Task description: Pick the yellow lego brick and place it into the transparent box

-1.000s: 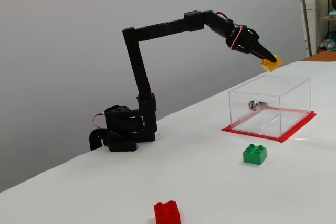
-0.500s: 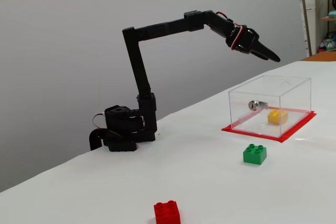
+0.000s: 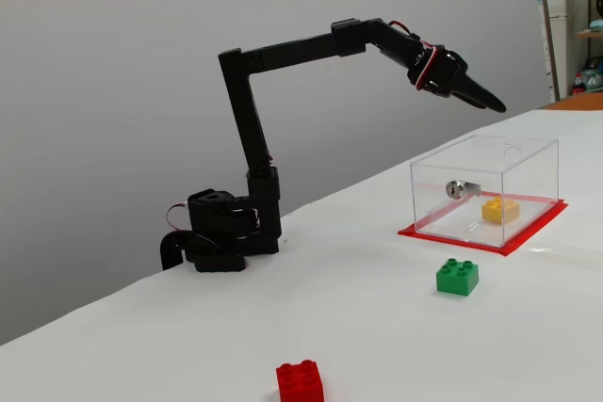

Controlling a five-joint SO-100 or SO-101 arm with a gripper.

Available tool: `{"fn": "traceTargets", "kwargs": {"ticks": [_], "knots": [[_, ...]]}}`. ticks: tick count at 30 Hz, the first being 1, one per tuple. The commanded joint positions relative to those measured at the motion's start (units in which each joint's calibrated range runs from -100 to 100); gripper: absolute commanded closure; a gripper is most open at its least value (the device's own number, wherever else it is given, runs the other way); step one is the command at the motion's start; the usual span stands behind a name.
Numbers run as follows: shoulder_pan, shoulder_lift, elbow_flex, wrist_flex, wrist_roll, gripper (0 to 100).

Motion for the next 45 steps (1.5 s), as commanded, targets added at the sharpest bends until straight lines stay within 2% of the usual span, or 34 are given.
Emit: {"fn": "traceTargets", "kwargs": {"ticks": [1,5,8,17,22,35,42,45], "knots": [[2.2,-4.7,-1.2,0.0,0.2,76],[6.2,-7.7,-1.4,2.9,0.2,92],[9.8,-10.5,-1.4,7.2,0.2,99],[26.9,-19.9,-0.4,22.2,0.2,99],[37.6,-22.9,2.3,26.9,0.2,99],[46.8,-38.6,32.6,25.8,0.1,98],[48.6,-46.2,48.7,11.8,0.1,98],[48.7,-50.0,53.7,9.4,0.2,98]]}}
